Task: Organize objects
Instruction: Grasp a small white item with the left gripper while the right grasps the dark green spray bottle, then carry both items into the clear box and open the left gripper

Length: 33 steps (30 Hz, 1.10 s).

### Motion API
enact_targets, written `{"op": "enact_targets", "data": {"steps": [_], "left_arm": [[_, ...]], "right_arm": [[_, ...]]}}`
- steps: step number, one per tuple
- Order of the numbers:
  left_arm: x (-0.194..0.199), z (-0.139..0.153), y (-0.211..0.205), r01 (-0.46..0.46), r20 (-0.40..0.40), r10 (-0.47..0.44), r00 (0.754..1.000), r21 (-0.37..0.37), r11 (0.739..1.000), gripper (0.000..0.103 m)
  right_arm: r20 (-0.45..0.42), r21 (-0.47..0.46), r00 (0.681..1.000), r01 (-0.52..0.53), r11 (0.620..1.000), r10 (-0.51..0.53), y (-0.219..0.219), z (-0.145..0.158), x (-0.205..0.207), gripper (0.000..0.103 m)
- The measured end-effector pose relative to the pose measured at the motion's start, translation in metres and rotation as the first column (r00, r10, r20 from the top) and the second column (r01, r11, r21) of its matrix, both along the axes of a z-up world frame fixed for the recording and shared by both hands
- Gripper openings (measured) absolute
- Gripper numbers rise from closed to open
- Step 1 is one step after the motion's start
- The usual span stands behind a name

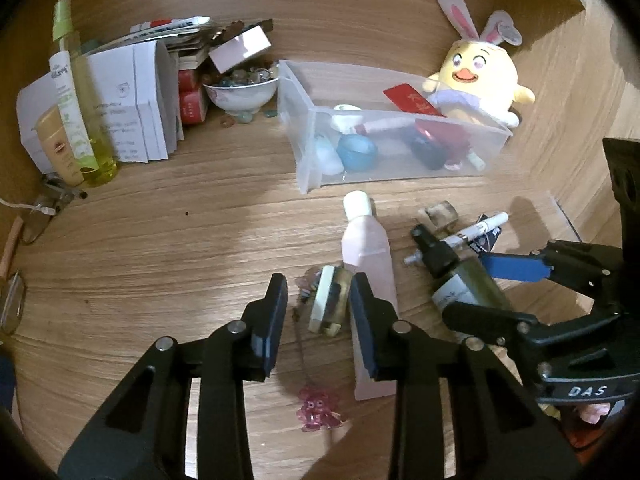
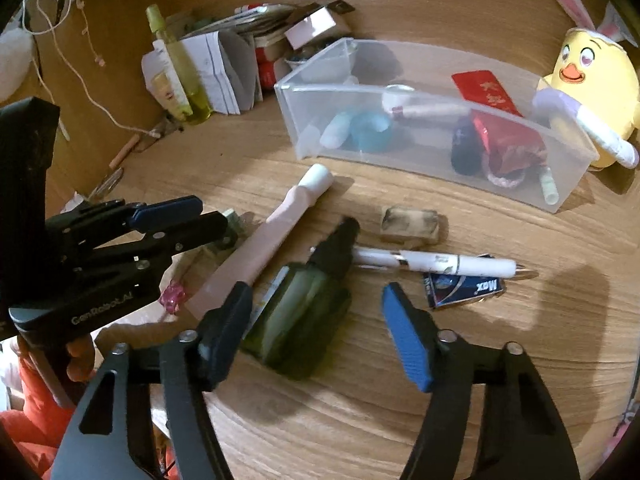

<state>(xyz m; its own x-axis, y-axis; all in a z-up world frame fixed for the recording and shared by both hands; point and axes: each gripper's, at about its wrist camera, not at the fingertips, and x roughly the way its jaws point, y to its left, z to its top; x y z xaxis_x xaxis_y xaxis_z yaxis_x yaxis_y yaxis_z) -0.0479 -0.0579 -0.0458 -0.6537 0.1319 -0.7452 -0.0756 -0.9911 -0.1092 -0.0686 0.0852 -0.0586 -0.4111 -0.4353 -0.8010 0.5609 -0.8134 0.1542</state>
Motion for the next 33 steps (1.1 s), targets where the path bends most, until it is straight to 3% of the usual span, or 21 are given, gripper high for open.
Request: {"op": "enact_targets", "data": {"steps": [2,7,17,33], "left_arm": [[-0.003,-0.003,0.002,0.004,0.011,-0.004,1.000,-0.005,1.000,0.028],[-0.006,-0.004,0.007,0.025,0.017,-0.024,1.000,-0.008,1.000,0.019],[-0.006,-0.002,0.014,0.032,-0.001,-0.032,0.999,-0.038,0.999,0.016],[-0.012,0.051,0.026,0.014,-0.138,-0.017,0.990,-0.021,1.000,0.016]], "right_arm": [[0.006,0.007,1.000,0.003,1.000,-0.003,0.001,-0.003,0.000,0.048],[0.017,0.002,1.000,0.014,1.000,-0.014,0.005,-0.007,-0.003,0.038],[-0.032,-0.021,0.999,0.040,0.999,-0.041,0.014,0.003,-0.003,0.038],[-0.148,-0.088,0.979,0.127,0.988,-0.139,0.053,0.045,-0.025,0.038]]}}
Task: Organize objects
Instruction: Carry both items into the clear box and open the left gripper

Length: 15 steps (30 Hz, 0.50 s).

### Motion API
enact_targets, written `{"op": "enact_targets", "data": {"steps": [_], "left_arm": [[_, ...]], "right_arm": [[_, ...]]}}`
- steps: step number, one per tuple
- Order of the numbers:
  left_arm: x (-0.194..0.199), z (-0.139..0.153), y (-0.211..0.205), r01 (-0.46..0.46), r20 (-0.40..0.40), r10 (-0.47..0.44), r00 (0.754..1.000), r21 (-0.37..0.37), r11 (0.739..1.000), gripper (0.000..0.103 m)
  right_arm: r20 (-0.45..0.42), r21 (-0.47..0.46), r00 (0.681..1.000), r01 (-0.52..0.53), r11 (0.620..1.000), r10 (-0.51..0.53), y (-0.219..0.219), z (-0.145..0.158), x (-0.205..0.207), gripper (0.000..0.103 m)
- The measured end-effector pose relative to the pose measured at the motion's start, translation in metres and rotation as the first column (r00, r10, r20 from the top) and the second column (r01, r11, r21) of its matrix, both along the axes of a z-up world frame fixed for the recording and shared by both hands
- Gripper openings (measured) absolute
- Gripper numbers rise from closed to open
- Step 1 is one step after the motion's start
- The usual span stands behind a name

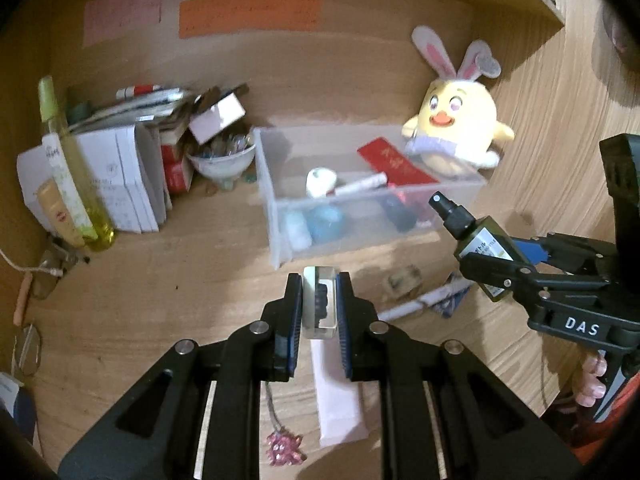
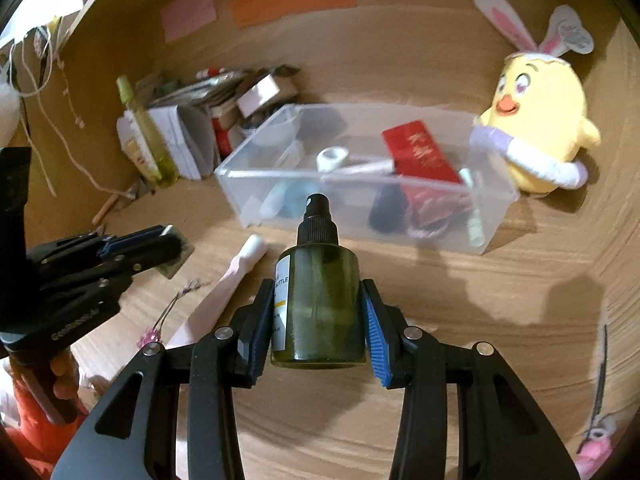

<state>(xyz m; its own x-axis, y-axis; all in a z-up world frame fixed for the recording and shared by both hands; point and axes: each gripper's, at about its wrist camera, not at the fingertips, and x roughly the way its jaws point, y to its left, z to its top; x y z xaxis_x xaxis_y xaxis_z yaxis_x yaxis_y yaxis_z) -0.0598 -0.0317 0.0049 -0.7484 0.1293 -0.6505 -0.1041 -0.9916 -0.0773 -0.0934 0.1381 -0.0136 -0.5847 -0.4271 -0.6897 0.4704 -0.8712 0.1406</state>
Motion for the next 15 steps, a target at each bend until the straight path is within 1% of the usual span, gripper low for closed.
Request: {"op": "enact_targets", "data": {"steps": [8,15], "left_arm": [[-0.019,0.019,0.014,0.000,-0.043,0.002,0.999,0.044,0.999,0.016],[-0.038,0.037,0.025,-0.001,-0.086,0.005,0.996,0.042,0.999,0.016]], "right_arm": [[-0.070,-0.024,0.996,0.061,0.998,-0.063,0.028,0.023,-0.016,0.038],[-0.125,-0.045,0.987,0.093,0.995,-0.098,0.046,0.041,-0.029,0.038]]}}
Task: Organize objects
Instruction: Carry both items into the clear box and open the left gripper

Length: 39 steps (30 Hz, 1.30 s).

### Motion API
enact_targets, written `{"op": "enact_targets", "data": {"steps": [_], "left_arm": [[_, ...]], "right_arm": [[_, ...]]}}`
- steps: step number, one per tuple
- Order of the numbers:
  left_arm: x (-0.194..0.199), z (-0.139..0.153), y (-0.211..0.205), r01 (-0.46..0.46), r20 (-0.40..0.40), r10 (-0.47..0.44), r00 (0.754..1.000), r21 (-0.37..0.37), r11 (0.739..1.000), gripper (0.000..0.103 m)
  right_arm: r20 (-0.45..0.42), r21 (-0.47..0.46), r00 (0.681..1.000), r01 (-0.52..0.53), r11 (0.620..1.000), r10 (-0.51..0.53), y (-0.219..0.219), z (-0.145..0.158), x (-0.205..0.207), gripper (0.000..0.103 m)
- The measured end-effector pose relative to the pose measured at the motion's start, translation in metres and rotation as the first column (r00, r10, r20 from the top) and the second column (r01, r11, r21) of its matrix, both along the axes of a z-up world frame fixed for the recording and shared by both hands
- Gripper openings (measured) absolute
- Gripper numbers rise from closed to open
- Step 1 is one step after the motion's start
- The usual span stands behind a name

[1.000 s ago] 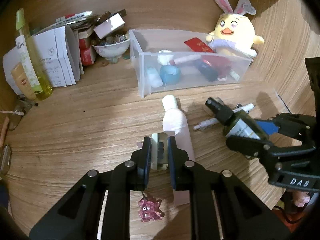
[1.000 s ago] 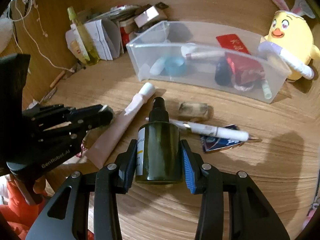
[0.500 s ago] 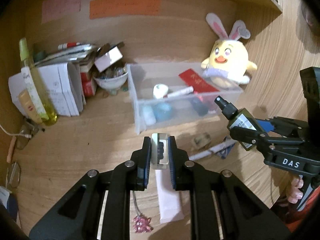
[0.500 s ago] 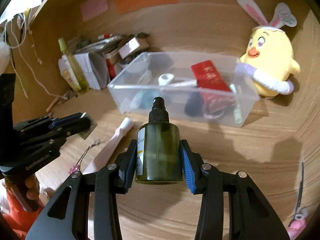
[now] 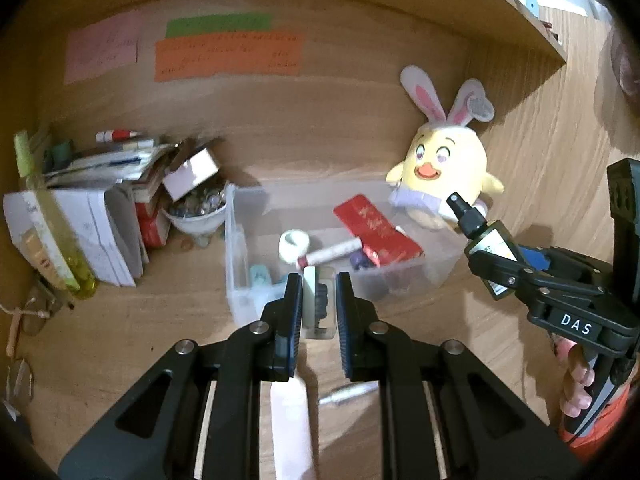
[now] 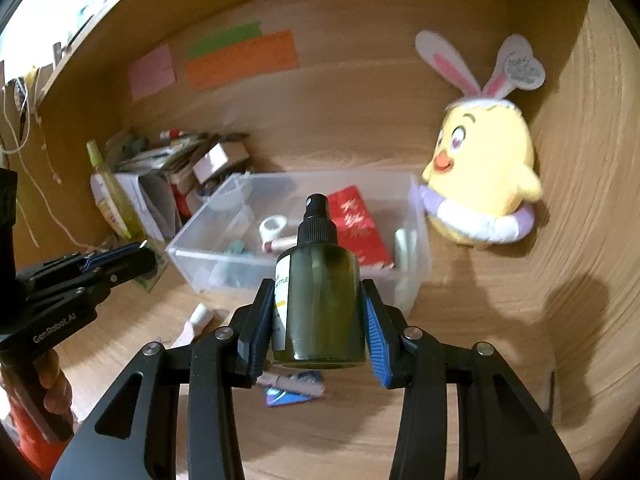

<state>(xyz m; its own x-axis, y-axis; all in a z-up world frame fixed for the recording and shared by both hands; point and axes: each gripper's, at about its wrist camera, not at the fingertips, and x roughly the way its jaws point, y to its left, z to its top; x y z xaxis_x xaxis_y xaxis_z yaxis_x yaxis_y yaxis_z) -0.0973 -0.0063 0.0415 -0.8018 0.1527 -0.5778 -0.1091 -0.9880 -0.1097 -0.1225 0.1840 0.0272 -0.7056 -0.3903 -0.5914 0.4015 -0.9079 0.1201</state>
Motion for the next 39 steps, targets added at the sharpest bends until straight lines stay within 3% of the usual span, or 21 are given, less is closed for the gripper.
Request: {"op": "enact_targets", "data": {"steps": [12,20,39], "left_arm": [[-0.039,0.015,-0.001,-0.027,-0.005,0.027,1.000,0.029,0.999,0.016],[-0.070,0.007,-0.001,-0.040,0.033,0.039,0.999,0.016,0.999,0.016],[-0.116,-0.052,-0.009,-0.042,0.201,0.036,0.979,0.024,0.999,0.016]], "right_arm": [[-0.076,0.009,0.997,0.009,1.000,-0.009,0.002,0.026,-0.034,0.038],[-0.082,0.022,0.997,0.002,1.000,0.000,-0.007,0.033,-0.063,0.038],[0.104,0.087,0.995,-0.003,0.996,-0.006,-0.027,-0.037,-0.125,0.038]]}}
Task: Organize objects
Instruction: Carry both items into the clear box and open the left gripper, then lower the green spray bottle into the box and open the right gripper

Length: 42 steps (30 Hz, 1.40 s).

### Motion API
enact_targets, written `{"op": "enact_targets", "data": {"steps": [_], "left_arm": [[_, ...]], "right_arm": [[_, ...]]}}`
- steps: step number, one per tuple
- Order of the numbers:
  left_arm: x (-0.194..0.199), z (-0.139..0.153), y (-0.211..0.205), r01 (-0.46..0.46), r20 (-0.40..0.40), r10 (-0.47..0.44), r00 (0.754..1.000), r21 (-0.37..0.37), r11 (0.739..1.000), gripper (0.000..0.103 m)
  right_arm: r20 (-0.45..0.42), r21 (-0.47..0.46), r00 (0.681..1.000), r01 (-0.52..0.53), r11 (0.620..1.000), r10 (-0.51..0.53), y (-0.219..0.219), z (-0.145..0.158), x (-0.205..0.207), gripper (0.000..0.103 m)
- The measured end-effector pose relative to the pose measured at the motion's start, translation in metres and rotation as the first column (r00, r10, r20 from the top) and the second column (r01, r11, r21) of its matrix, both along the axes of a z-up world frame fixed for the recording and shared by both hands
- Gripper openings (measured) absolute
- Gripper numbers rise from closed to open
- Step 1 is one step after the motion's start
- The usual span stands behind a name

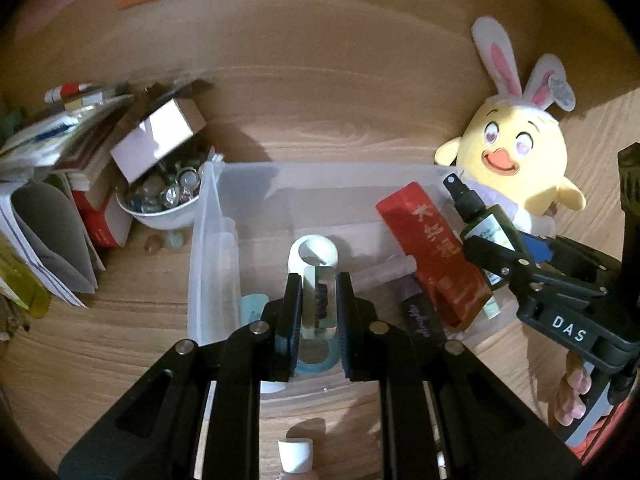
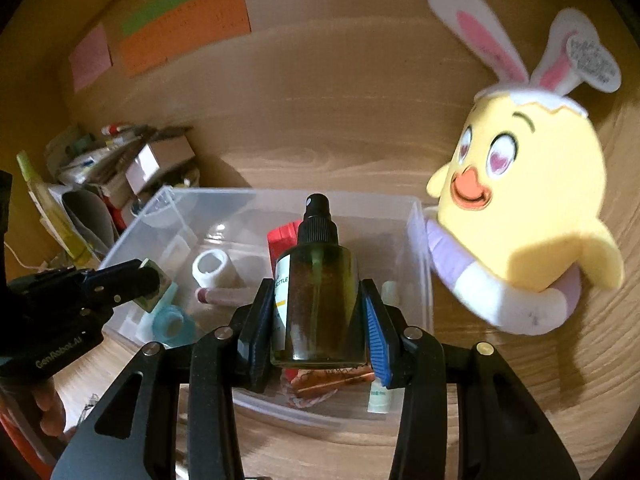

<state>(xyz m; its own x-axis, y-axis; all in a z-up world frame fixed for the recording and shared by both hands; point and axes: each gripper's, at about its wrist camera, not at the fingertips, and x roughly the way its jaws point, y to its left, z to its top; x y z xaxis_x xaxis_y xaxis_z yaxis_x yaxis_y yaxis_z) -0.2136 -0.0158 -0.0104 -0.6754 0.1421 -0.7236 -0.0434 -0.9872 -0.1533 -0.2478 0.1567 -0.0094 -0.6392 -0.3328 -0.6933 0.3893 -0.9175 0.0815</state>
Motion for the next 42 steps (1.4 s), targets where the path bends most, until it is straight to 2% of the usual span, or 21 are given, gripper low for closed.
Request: {"op": "enact_targets", "data": {"steps": [10,12,14,18,20,22,24,25,29,31,35,42], "left_arm": [[0.001,0.000,0.001,0.023,0.006,-0.023,1.000,-0.003,1.000,0.016],[0.003,0.001,0.001,0.030,0.011,-0.030,1.000,0.004,1.000,0.019],[0.007,0.003,0.001,0.035,0.007,-0.035,0.999,0.003,0.999,0.030],[0.020,0.012,0.004,0.037,-0.028,-0.038,0.999,-0.036,0.999,0.043],[0.027,0.016,0.004,0.037,-0.040,-0.039,0.998,-0.041,0.998,0.062],[0.034,0.019,0.003,0.032,-0.049,-0.033,0.998,-0.032,0.999,0.068],[0.040,0.021,0.002,0.033,-0.053,-0.035,0.998,-0.035,0.999,0.069],[0.043,0.022,0.002,0.029,-0.052,-0.031,0.998,-0.042,0.999,0.069],[0.052,0.024,0.001,0.011,-0.057,-0.015,0.998,-0.063,0.998,0.077],[0.056,0.025,-0.001,0.002,-0.057,-0.006,0.998,-0.066,0.998,0.081],[0.066,0.029,-0.006,-0.025,-0.069,0.019,0.997,-0.079,0.997,0.089],[0.089,0.042,-0.016,-0.056,-0.106,0.047,0.993,-0.086,0.995,0.095]], "right_arm": [[0.023,0.040,1.000,-0.011,0.999,0.010,-0.009,-0.014,-0.005,0.038],[0.018,0.052,1.000,-0.007,0.999,0.006,-0.010,-0.015,-0.005,0.038],[0.010,0.068,1.000,-0.003,0.998,0.003,-0.013,-0.017,-0.005,0.038],[-0.004,0.098,1.000,0.006,0.995,-0.005,-0.016,-0.019,-0.004,0.038],[-0.008,0.105,1.000,0.012,0.994,-0.011,-0.016,-0.019,-0.004,0.038],[-0.009,0.109,1.000,0.021,0.994,-0.020,-0.016,-0.019,-0.004,0.038],[0.001,0.110,1.000,0.028,0.993,-0.028,-0.015,-0.019,-0.004,0.038],[0.005,0.111,0.999,0.034,0.993,-0.035,-0.014,-0.018,-0.004,0.041],[-0.001,0.121,0.999,0.038,0.992,-0.038,-0.013,-0.014,0.001,0.067],[-0.021,0.142,0.999,0.041,0.989,-0.038,-0.015,-0.011,0.006,0.076],[-0.065,0.168,0.998,0.020,0.986,-0.010,-0.021,0.001,0.023,0.083],[-0.113,0.158,0.993,-0.018,0.987,0.037,-0.021,0.023,0.056,0.085]]}}
